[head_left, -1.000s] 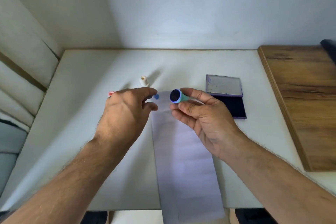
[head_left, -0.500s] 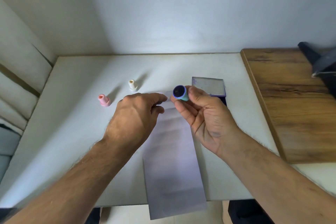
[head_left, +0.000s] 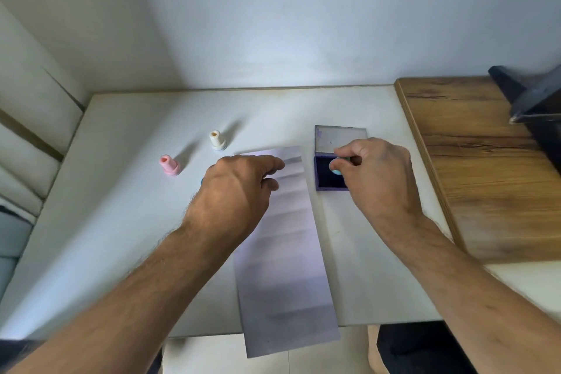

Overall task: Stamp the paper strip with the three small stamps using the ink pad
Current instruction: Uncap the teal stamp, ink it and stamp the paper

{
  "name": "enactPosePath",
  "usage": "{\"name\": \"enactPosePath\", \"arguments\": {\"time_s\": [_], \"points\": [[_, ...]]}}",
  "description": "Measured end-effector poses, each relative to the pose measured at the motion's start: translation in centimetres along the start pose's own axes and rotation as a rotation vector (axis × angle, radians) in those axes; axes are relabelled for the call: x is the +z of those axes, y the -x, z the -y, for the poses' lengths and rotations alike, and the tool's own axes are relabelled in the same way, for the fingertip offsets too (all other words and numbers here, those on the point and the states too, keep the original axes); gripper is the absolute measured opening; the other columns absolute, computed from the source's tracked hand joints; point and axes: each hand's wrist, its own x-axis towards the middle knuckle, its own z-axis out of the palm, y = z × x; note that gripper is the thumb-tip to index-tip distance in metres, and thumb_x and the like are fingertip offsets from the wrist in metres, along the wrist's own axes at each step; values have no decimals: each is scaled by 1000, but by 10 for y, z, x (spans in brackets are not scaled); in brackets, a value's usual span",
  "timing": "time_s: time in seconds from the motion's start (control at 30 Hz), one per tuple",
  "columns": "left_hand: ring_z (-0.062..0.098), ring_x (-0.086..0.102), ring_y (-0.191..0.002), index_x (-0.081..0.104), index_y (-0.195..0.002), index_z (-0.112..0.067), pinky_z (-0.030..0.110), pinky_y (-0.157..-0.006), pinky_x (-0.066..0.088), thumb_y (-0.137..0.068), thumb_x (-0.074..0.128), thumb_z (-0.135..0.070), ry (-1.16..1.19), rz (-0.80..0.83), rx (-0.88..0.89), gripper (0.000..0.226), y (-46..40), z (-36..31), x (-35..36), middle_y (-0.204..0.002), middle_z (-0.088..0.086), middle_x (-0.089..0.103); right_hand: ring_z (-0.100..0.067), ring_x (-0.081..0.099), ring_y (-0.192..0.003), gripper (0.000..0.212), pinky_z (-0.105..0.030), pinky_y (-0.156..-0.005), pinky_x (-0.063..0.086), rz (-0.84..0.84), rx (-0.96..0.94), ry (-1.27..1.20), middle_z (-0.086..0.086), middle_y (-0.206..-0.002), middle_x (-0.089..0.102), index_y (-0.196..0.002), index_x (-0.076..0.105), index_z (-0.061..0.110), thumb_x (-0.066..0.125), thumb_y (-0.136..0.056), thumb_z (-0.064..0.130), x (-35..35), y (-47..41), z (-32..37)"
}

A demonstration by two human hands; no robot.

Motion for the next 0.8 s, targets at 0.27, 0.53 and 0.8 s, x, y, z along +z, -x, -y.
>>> {"name": "enactPosePath", "arguments": {"time_s": [0.27,0.53,0.8], "points": [[17,66,-103,67,-121,-32,33,-90,53,-90,65,-19,-18,28,-22,34,1,8,1,-114,-8,72,-25,67,-90,21,-41,-78,59,59,32,133,-7,-98,73,-104,72,17,74,-84,24,2,2,2],[15,67,-99,68,-121,-30,27,-91,51,-89,68,-18,-15,16,-46,34,3,19,-2,-110,-6,73,5,55,-54,7,-16,-53,46,138,171,58,14,-67,65,-84,74,7,68,-85,6,2,-5,7],[16,67,-98,68,-120,-29,27,-89,52,-89,67,-19,20,-4,-30,33,2,21,2,-107,-5,74,-3,65,-61,7,-18,-56,54,133,139,71,0,-70,67,-80,73,3,73,-83,10,3,-6,9]]}}
